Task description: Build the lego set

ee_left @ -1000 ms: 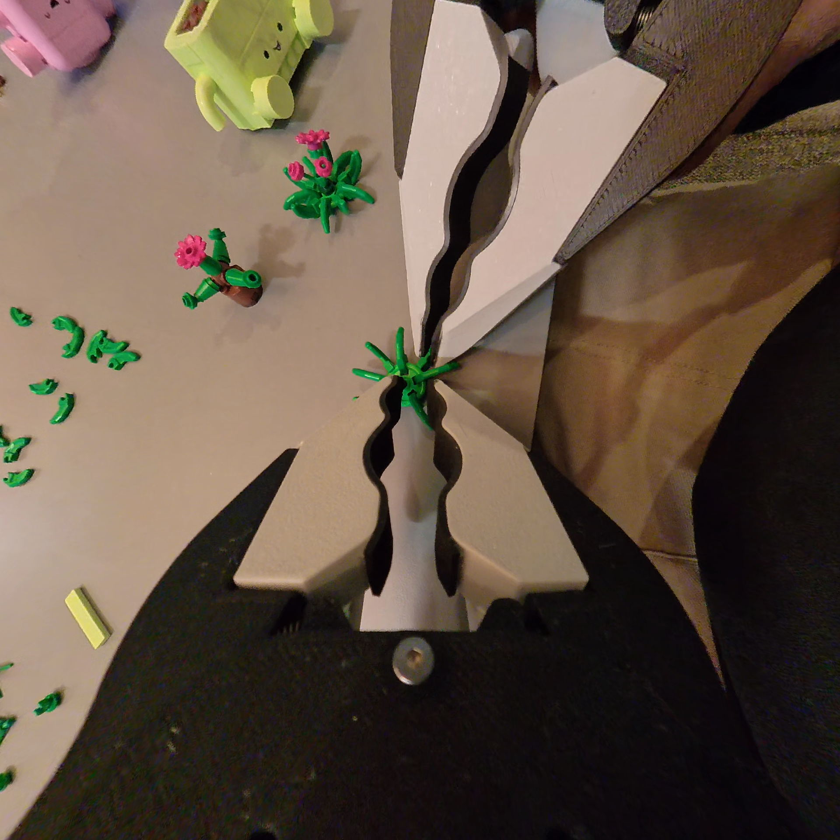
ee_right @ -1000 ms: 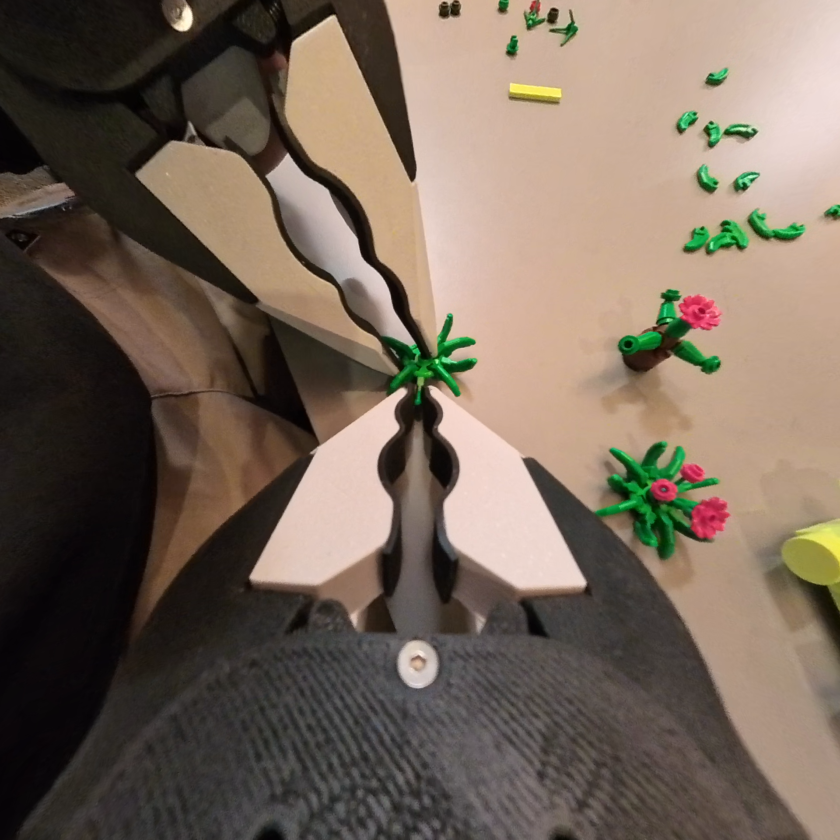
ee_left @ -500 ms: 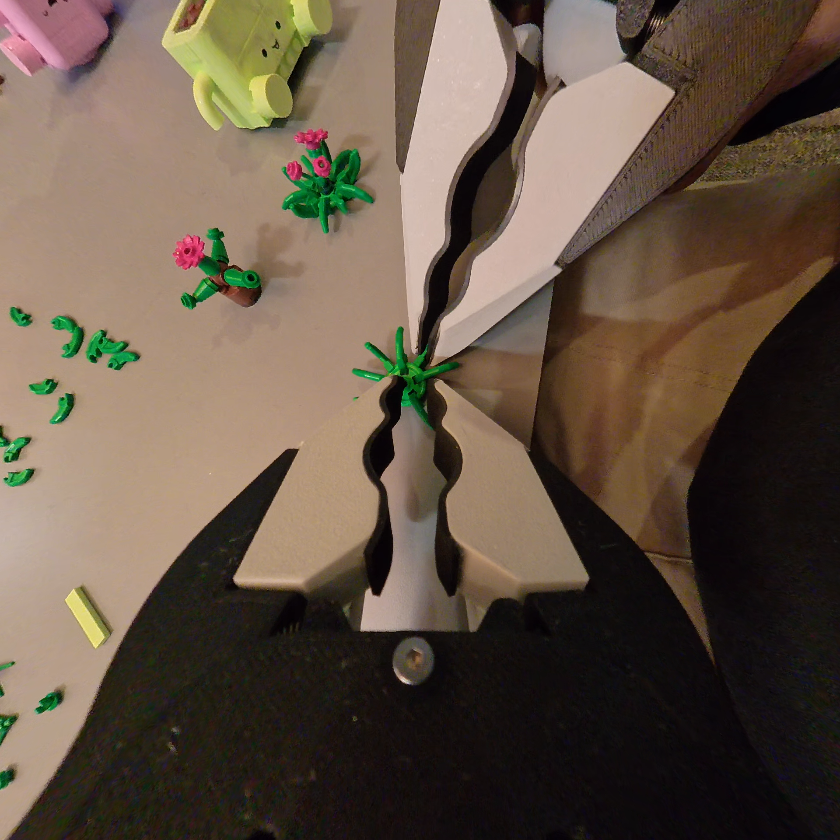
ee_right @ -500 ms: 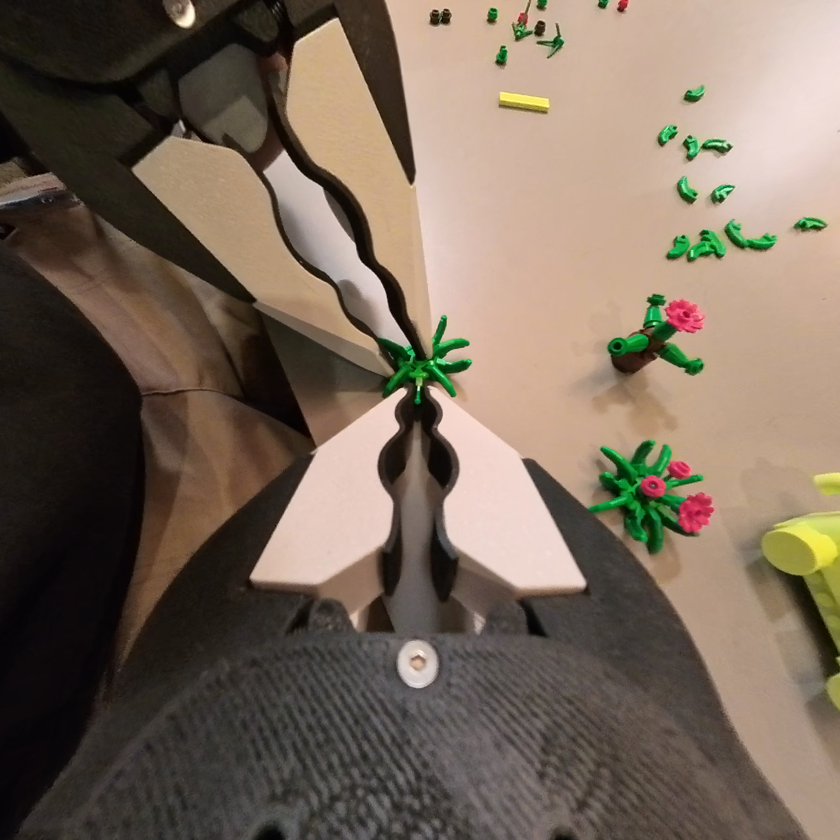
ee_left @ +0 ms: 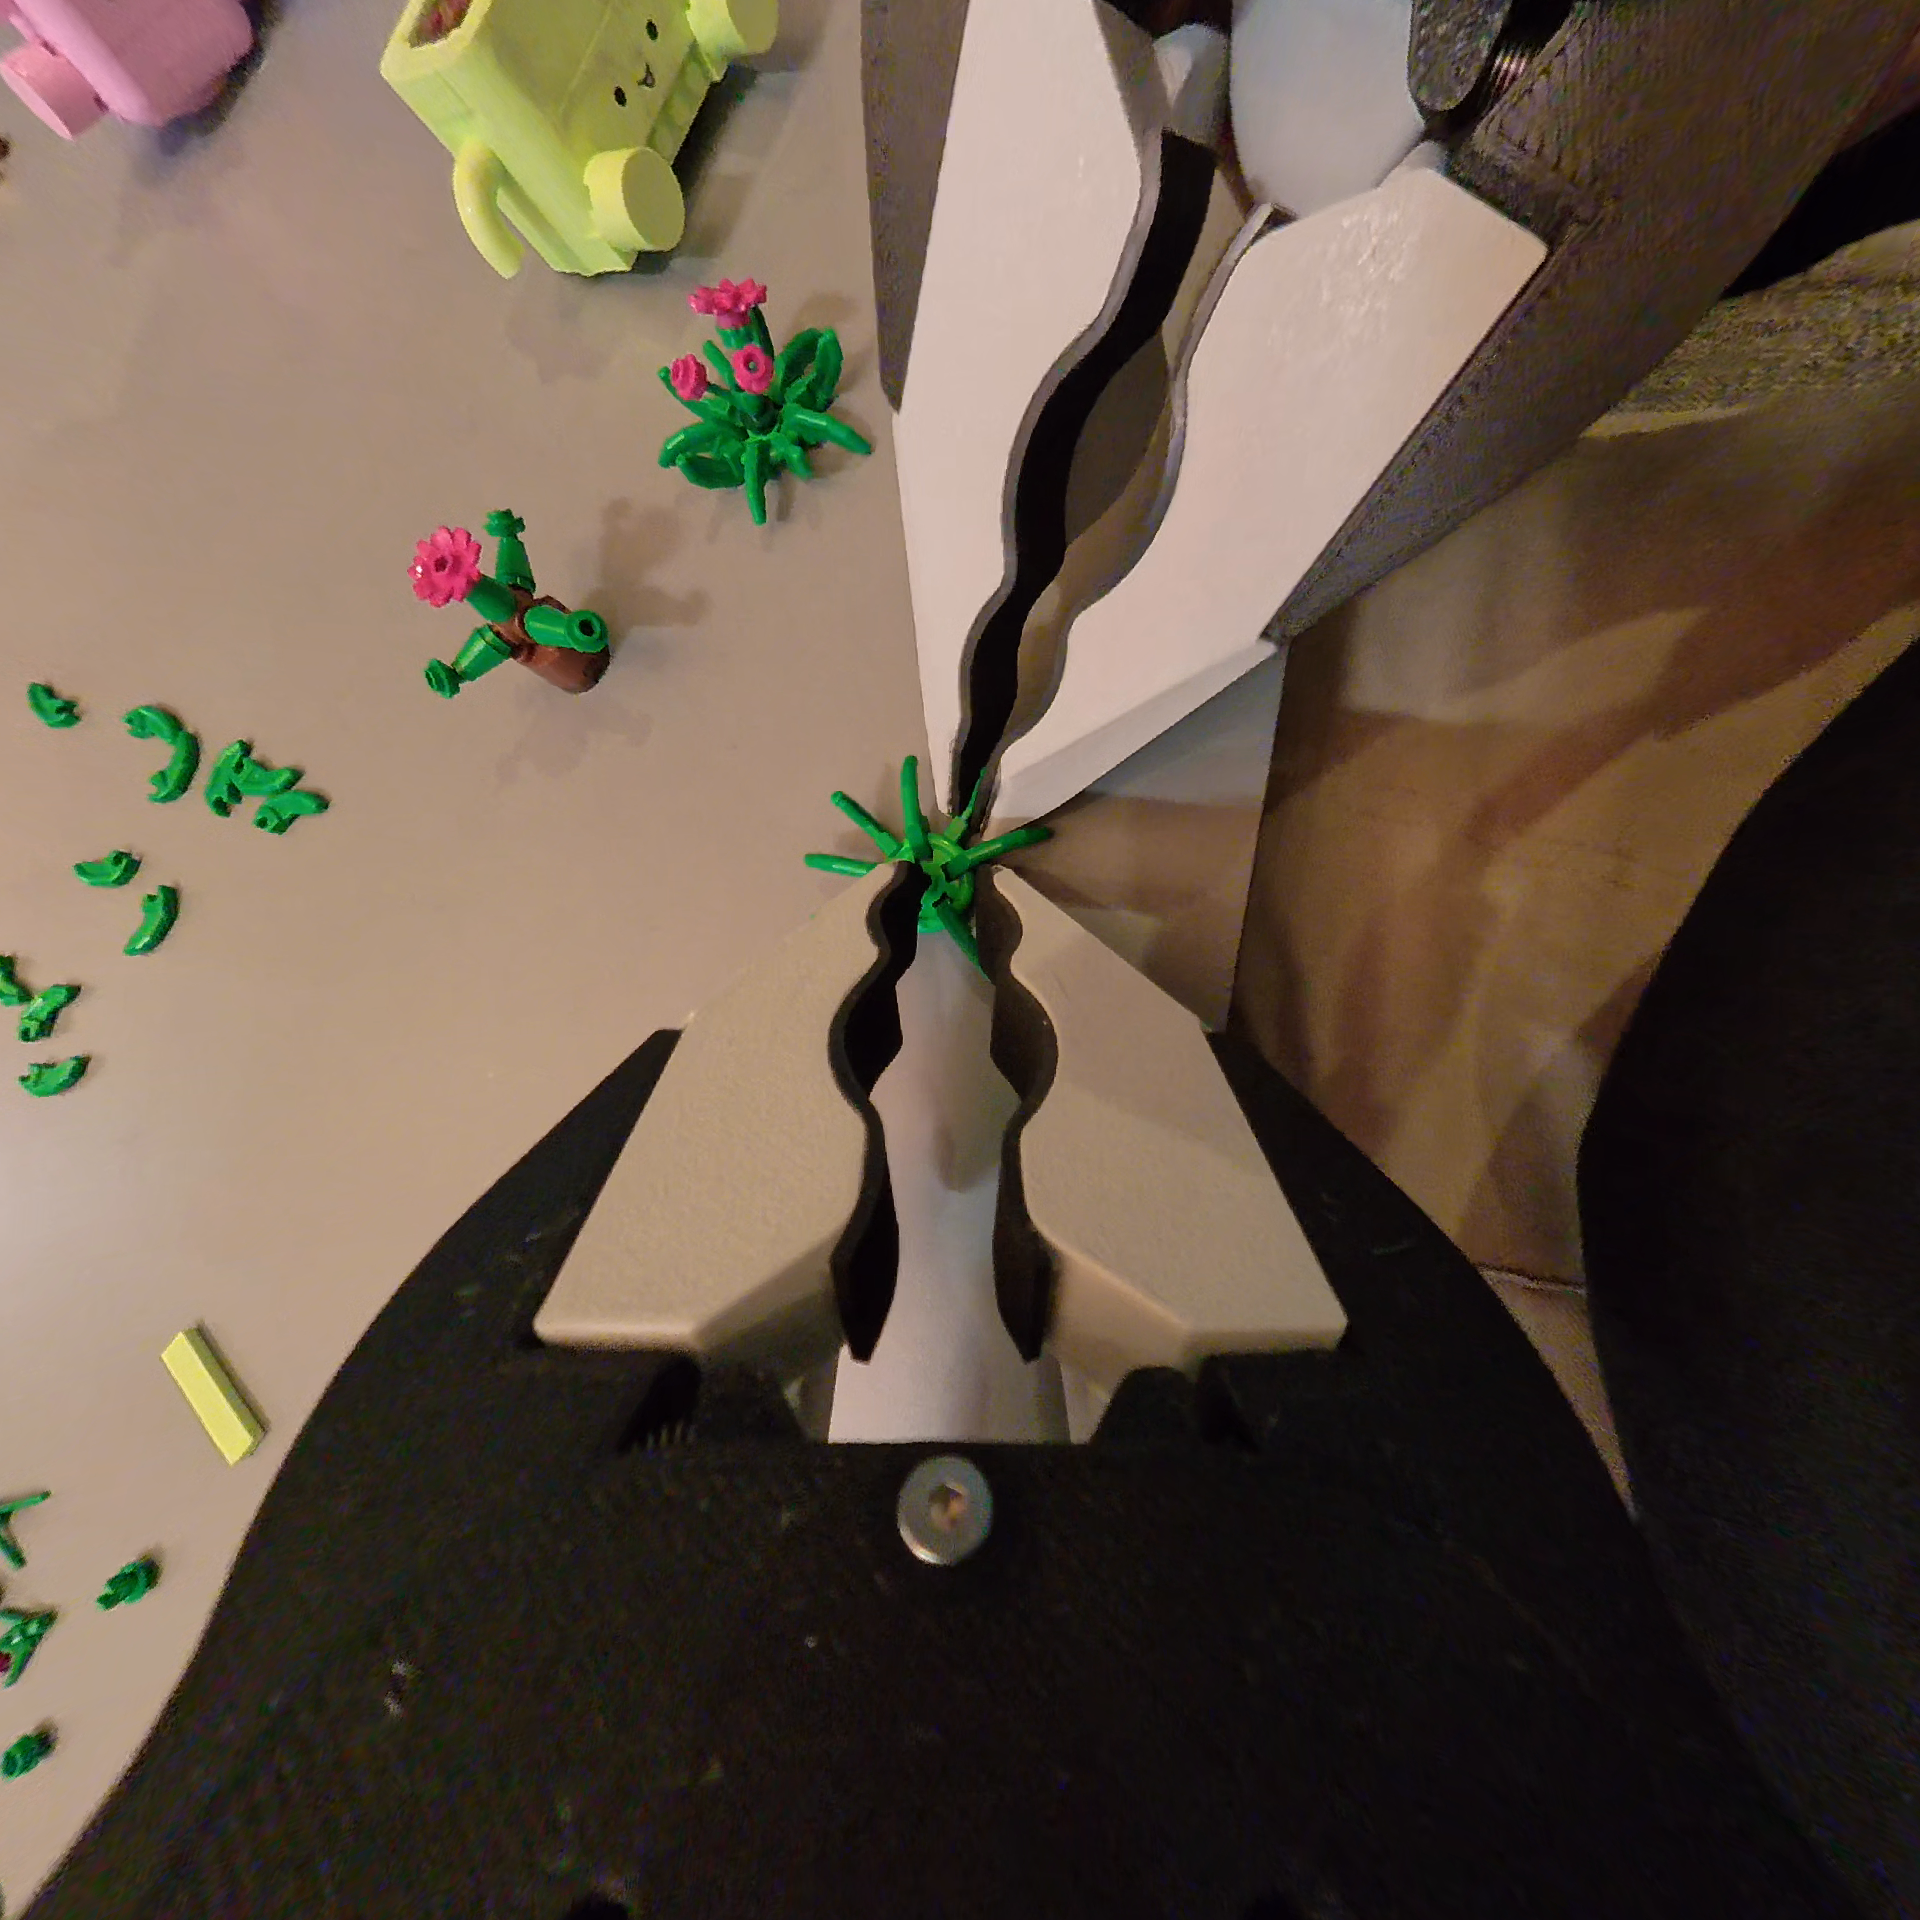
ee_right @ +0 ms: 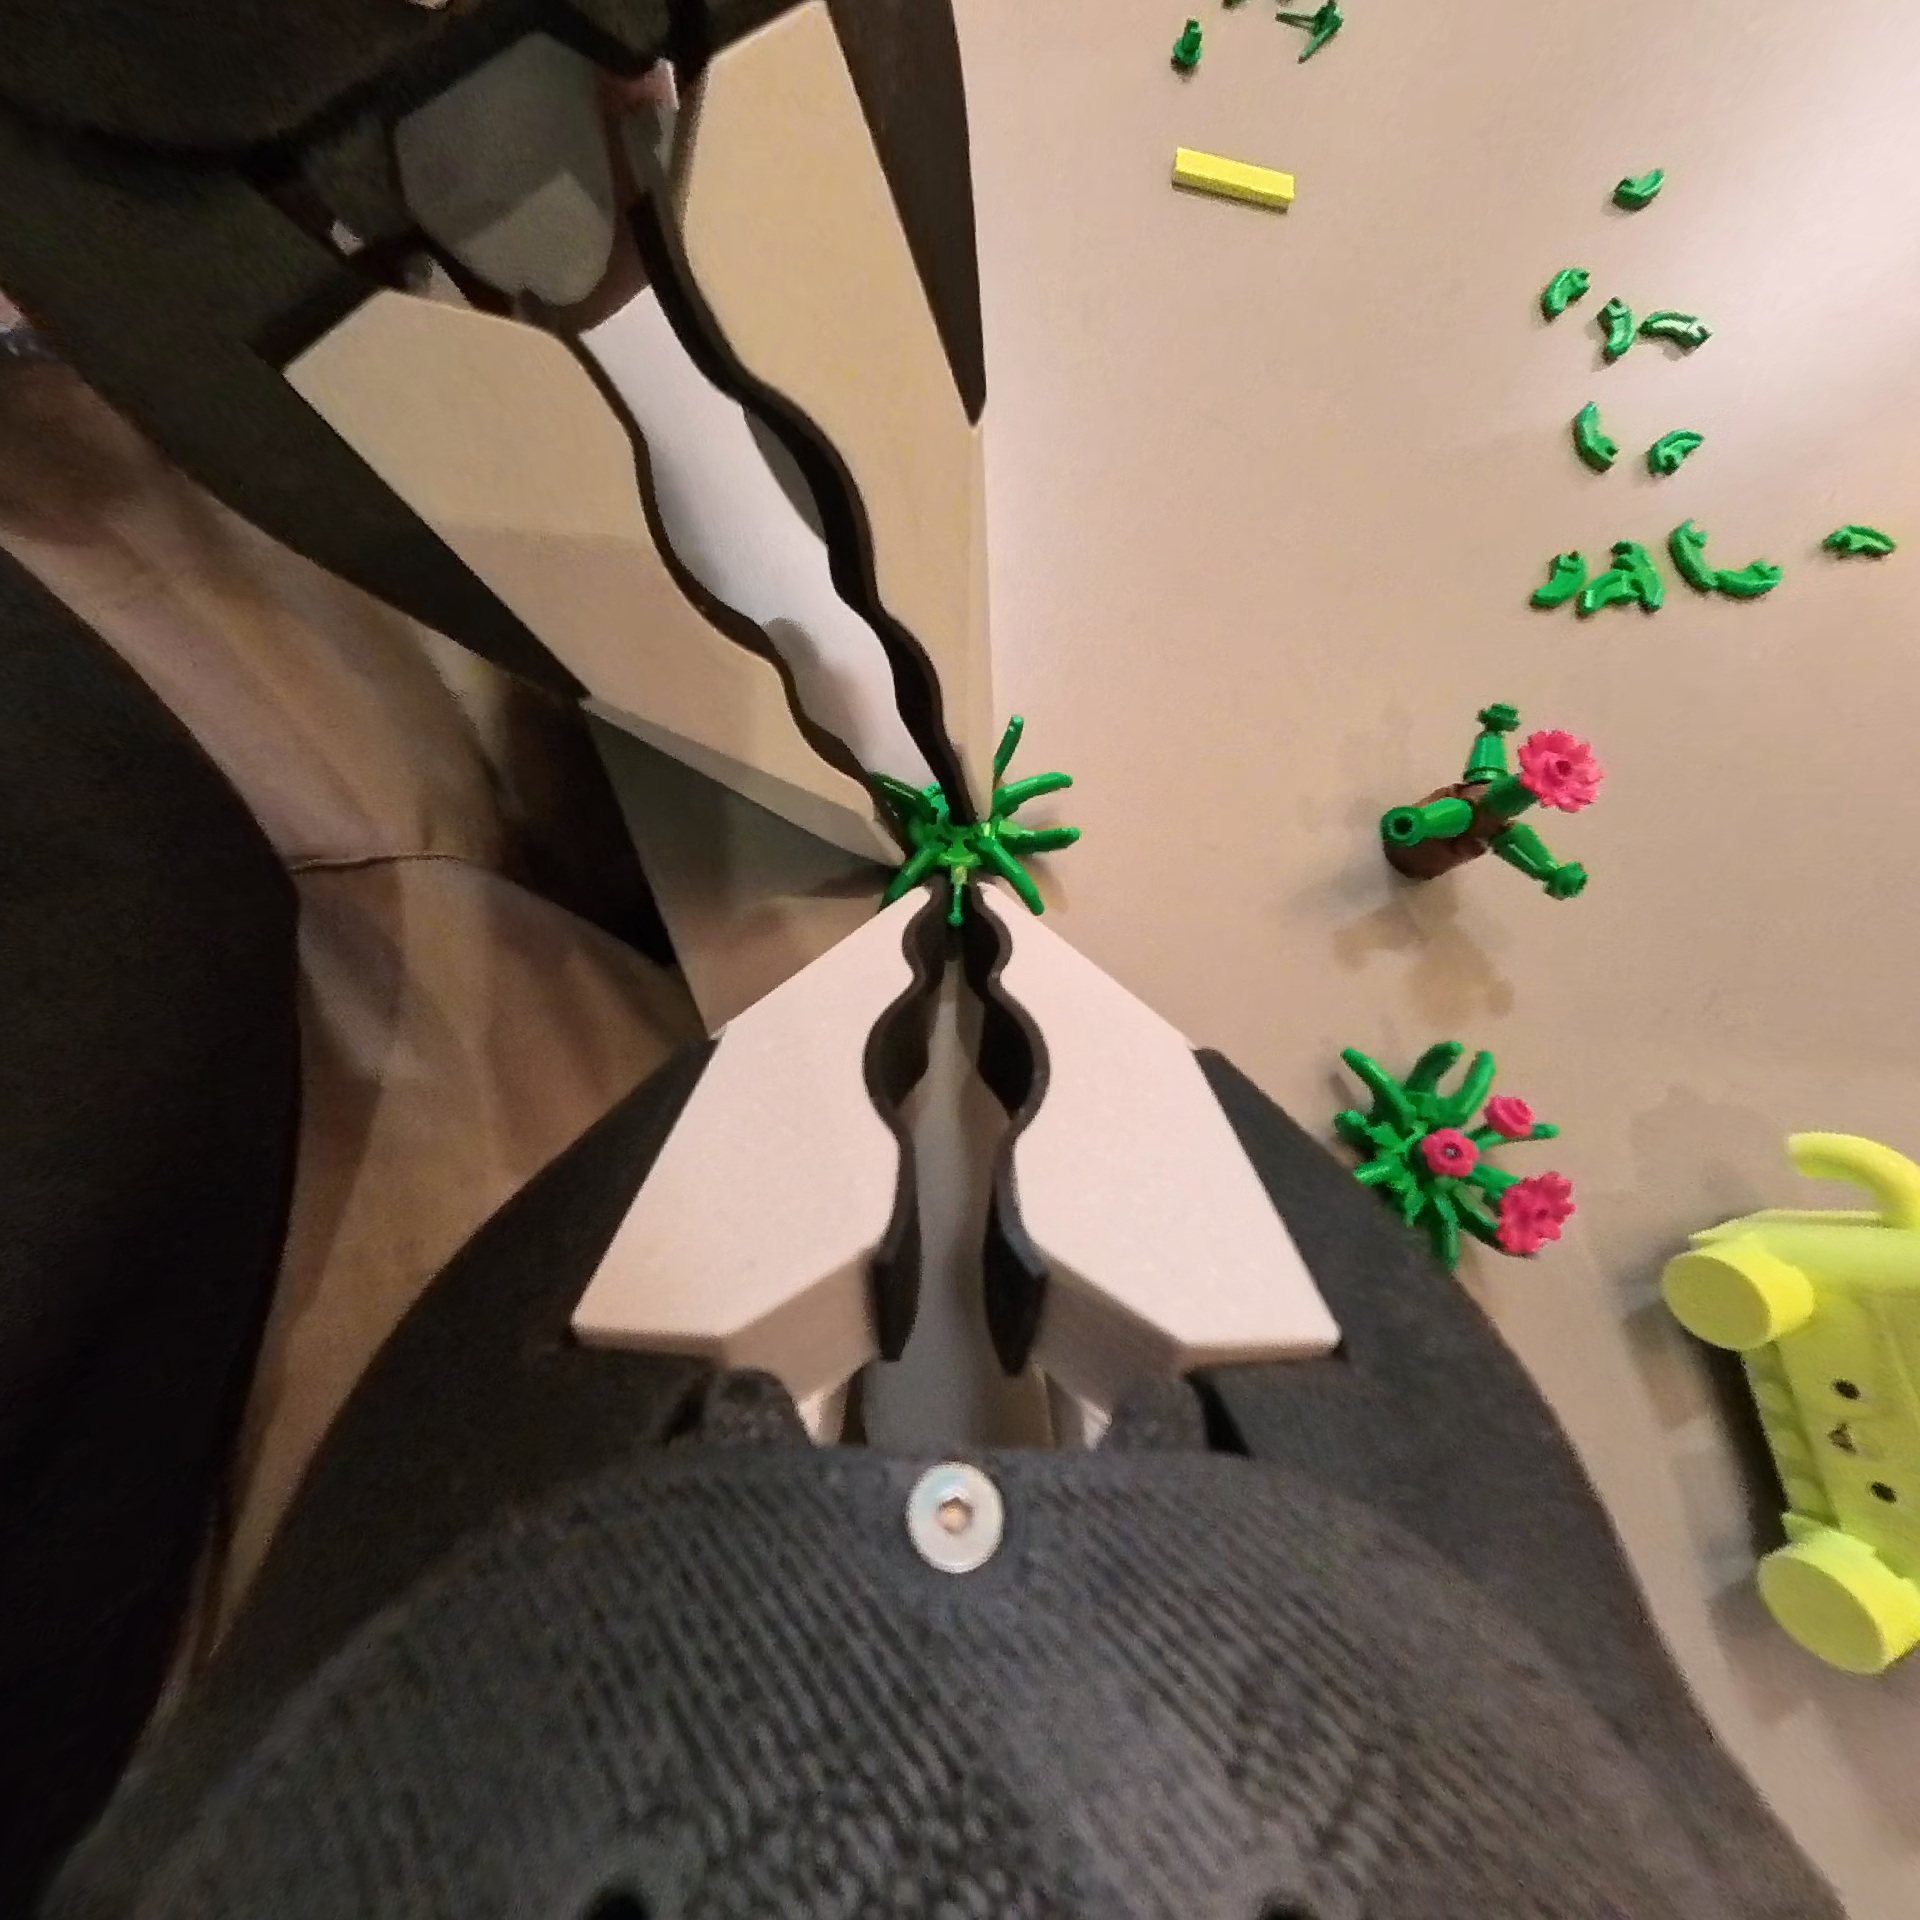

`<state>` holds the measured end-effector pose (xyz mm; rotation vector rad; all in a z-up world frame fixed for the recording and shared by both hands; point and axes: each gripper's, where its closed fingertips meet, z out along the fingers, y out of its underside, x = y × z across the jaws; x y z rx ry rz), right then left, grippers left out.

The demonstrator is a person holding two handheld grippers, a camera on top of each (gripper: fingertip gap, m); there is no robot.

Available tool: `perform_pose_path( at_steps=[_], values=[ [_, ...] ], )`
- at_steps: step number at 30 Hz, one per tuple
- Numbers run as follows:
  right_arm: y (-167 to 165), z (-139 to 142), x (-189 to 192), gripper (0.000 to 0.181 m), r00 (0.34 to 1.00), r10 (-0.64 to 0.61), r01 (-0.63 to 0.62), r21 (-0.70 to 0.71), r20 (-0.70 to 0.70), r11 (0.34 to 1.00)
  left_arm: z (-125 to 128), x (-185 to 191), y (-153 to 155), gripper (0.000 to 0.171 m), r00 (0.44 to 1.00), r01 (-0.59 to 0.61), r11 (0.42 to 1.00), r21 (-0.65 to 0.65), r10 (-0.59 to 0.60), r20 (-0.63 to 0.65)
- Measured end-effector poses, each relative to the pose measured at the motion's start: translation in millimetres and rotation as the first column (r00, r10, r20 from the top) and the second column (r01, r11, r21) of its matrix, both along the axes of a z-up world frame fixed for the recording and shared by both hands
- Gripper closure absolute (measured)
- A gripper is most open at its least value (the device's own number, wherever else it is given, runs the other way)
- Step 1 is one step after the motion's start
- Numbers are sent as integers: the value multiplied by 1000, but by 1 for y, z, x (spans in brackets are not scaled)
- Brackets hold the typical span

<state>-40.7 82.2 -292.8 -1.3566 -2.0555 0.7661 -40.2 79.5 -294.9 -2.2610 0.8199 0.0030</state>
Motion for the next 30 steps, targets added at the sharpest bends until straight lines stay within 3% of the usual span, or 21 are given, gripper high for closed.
perform_pose_path(
  at_steps=[13, 24, 30],
  values=[
    [0, 0, -3, 181, 991, 90, -82, -83, 102, 993, 0, 0, 0, 161, 999, -4, 1000, 0, 4, 42],
    [-1, 0, -5, 181, 960, 209, -206, -35, 185, 978, -1, 2, -1, 166, 997, -6, 1000, -13, 7, 78],
    [-1, 1, -7, 181, 954, 238, -221, -110, 181, 969, -1, 1, -1, 165, 997, -22, 1000, 3, 22, 80]
  ],
)
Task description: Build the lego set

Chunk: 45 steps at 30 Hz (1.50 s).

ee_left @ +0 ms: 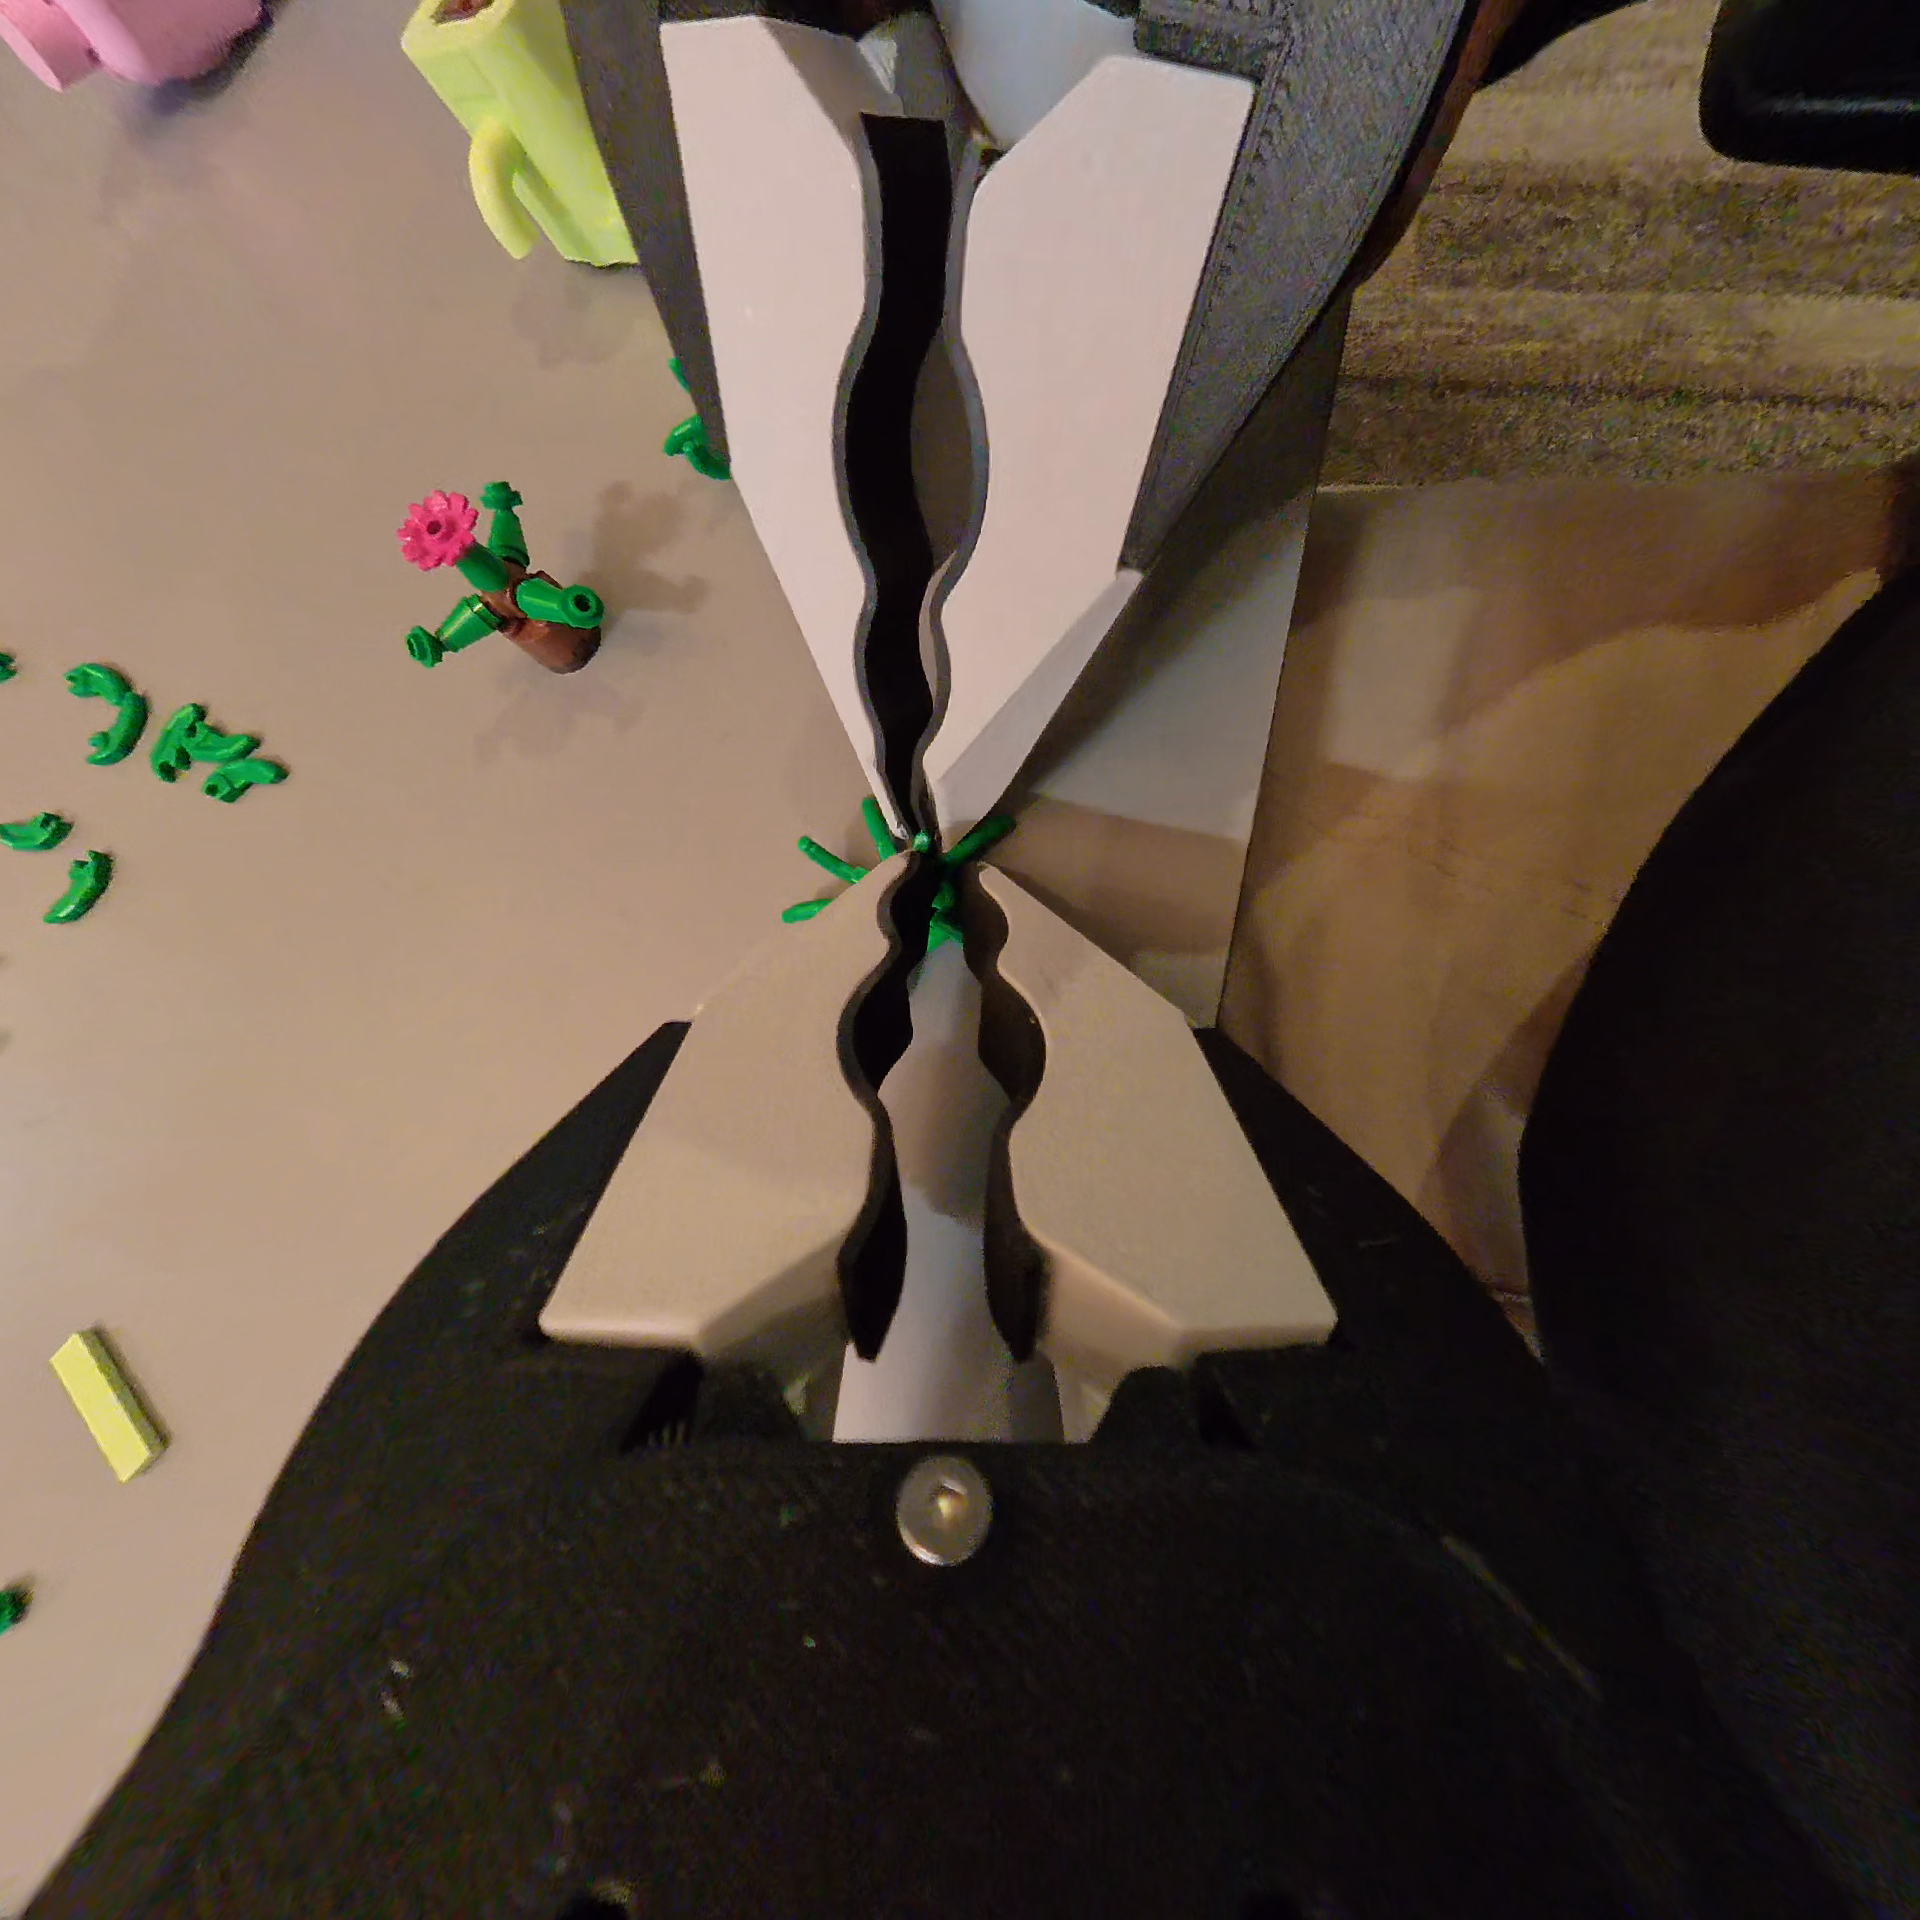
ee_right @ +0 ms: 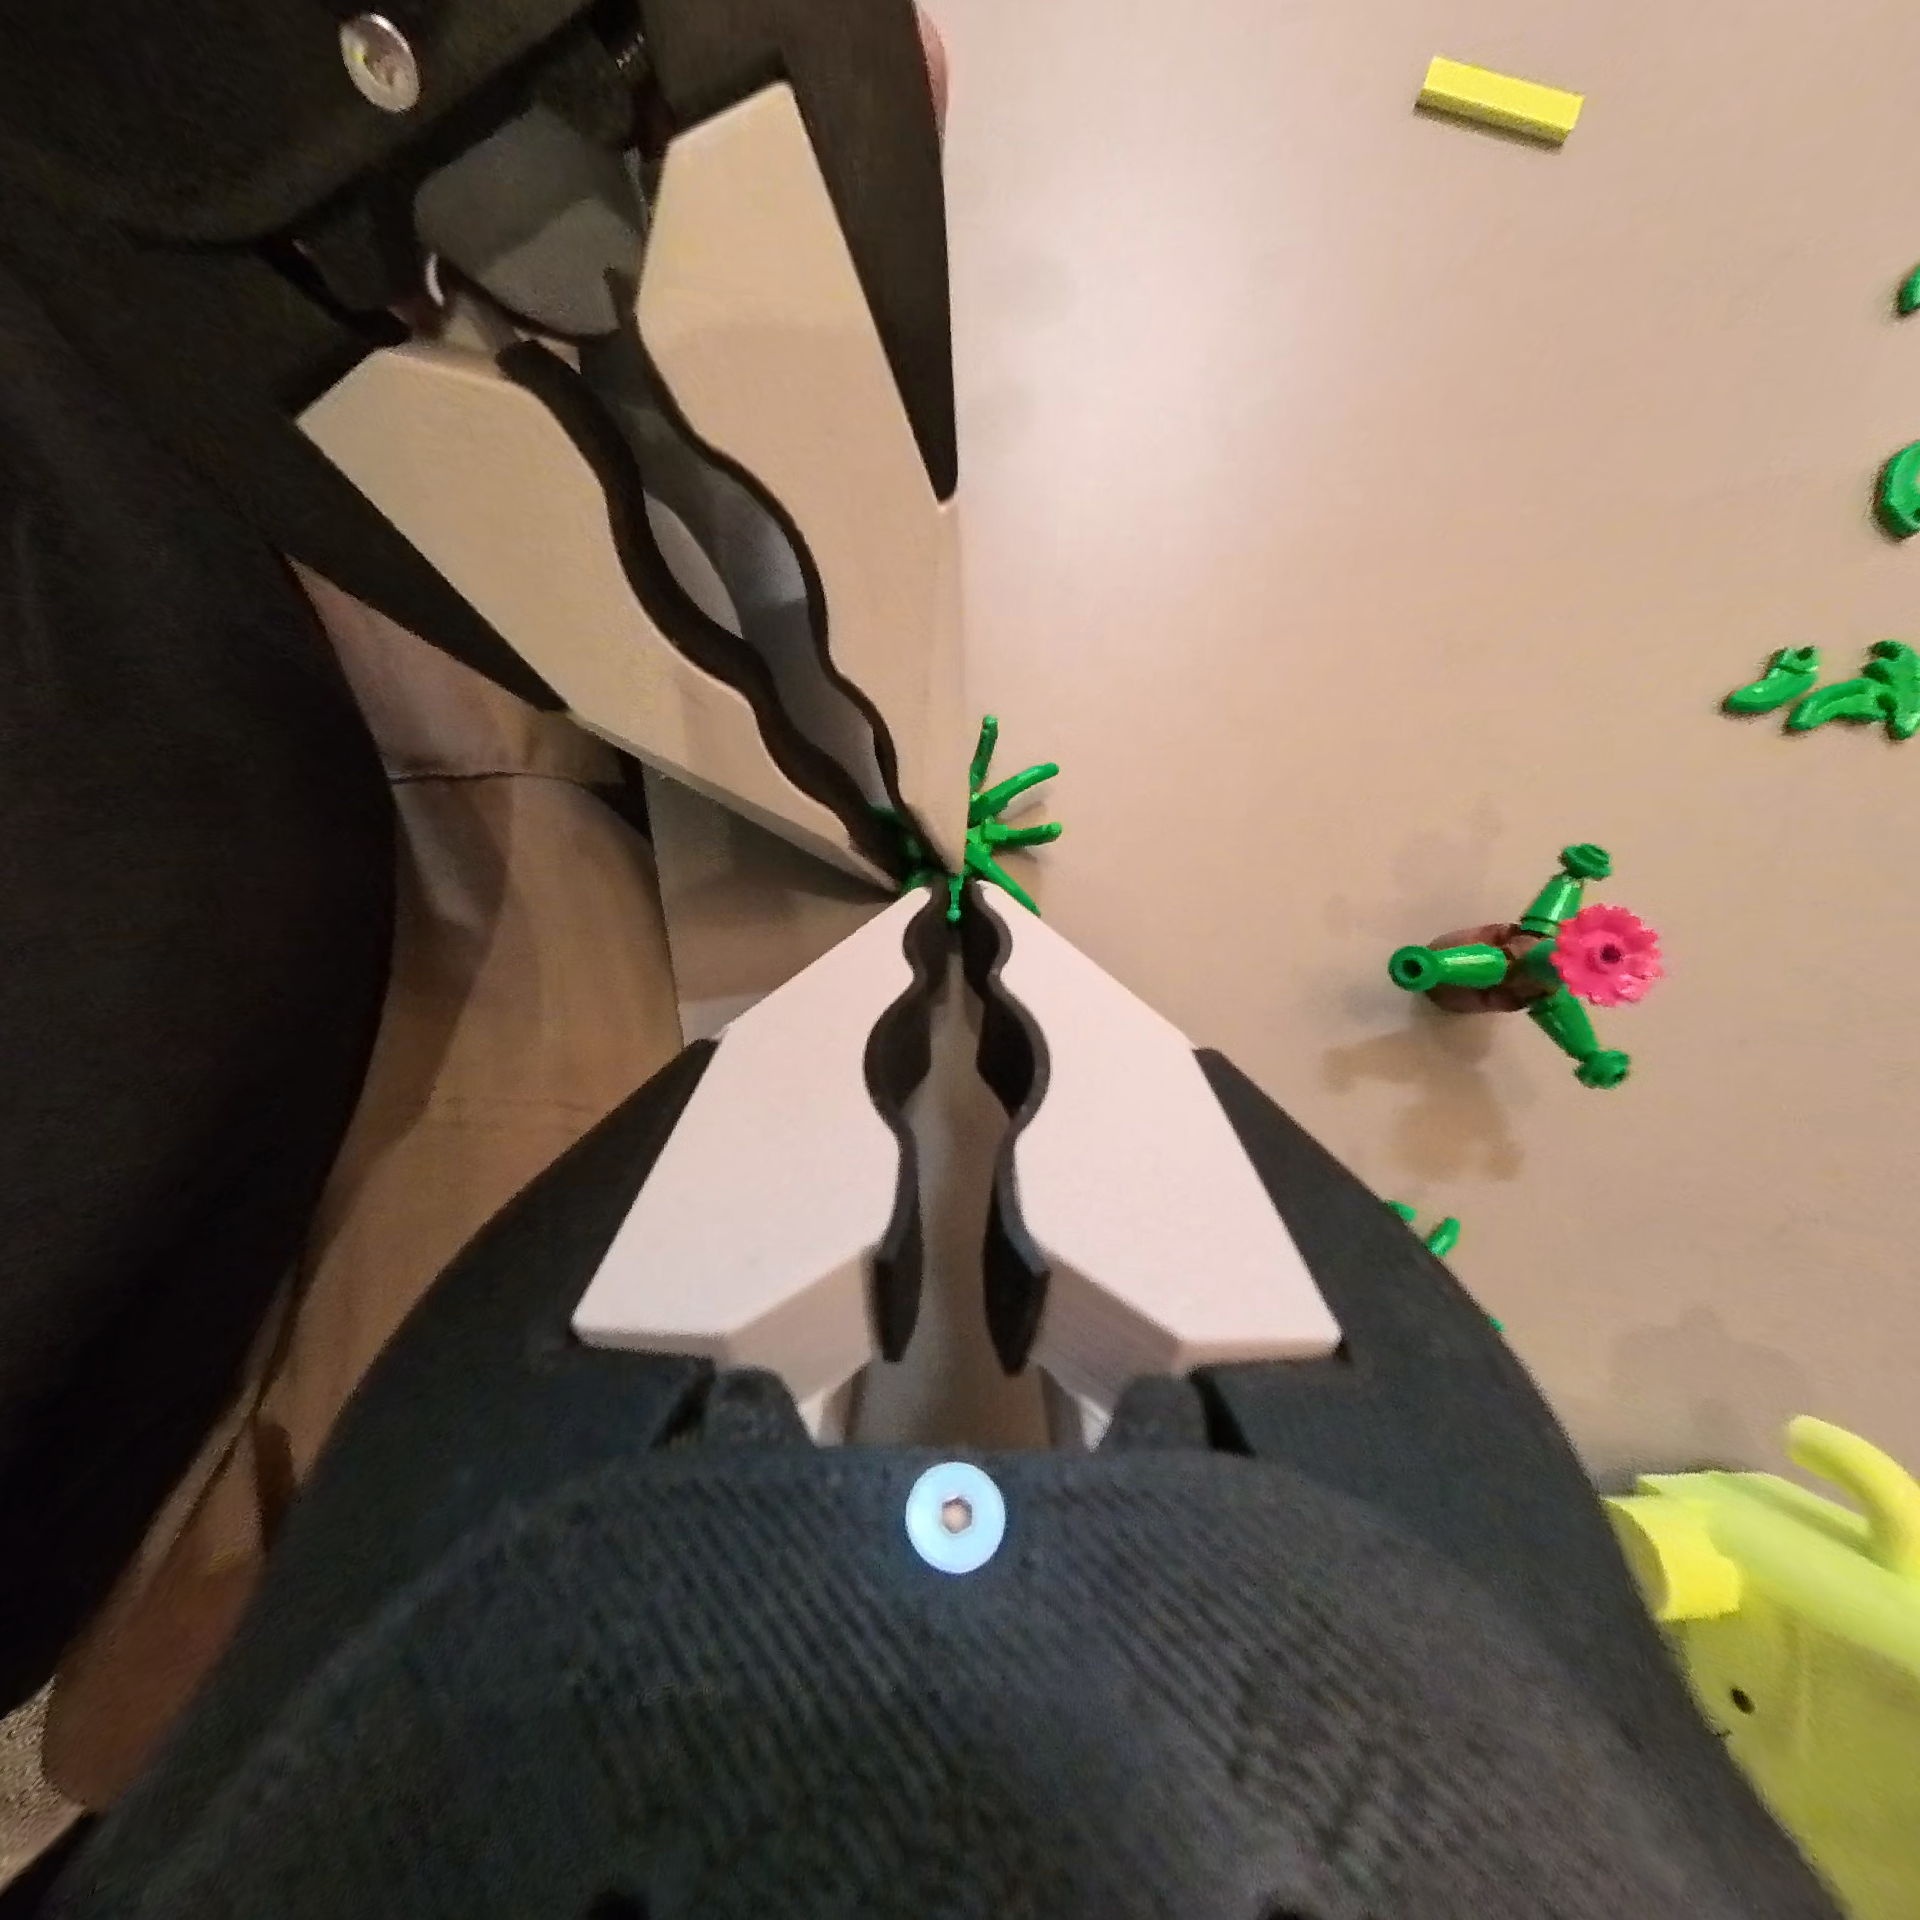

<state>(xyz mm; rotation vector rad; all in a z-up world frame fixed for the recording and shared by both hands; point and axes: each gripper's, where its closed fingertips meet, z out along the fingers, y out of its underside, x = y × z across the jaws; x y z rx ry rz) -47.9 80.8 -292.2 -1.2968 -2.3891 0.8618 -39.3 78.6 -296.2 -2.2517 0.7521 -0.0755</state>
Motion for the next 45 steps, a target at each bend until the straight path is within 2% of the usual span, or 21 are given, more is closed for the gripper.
perform_pose_path(
  at_steps=[5, 10, 17, 27, 31, 36, 40, 45],
  values=[
    [1, -1, 0, 181, 999, -25, 25, -17, -33, 1000, 3, 10, -5, 158, 997, 29, 1000, -8, -28, 73],
    [1, -1, 0, 181, 996, -60, 55, -72, -67, 996, 15, 4, -6, 160, 998, 20, 999, 42, -23, 54],
    [1, -1, 4, 181, 996, -57, 52, -73, -74, 996, 13, -2, -14, 160, 997, 4, 1000, 8, -4, 83],
    [-7, -1, 9, 181, 993, 82, -85, -39, -81, 996, 4, 1, -17, 169, 999, 27, 998, -53, -25, 30],
    [-7, -1, 9, 180, 980, 161, -158, 32, -120, 987, 3, 3, -18, 171, 999, 39, 997, -73, -38, 23],
    [-8, -1, 10, 181, 949, 278, -253, 168, -149, 953, 3, 3, -18, 171, 997, 39, 991, -126, -30, 75],
    [-9, -1, 10, 181, 936, 321, -298, 158, -147, 941, 3, 4, -18, 171, 991, 43, 987, -155, -23, 129],
    [-9, -1, 9, 181, 928, 347, -325, 160, -138, 932, 2, 4, -18, 171, 993, 47, 986, -160, -29, 114]
  ],
)
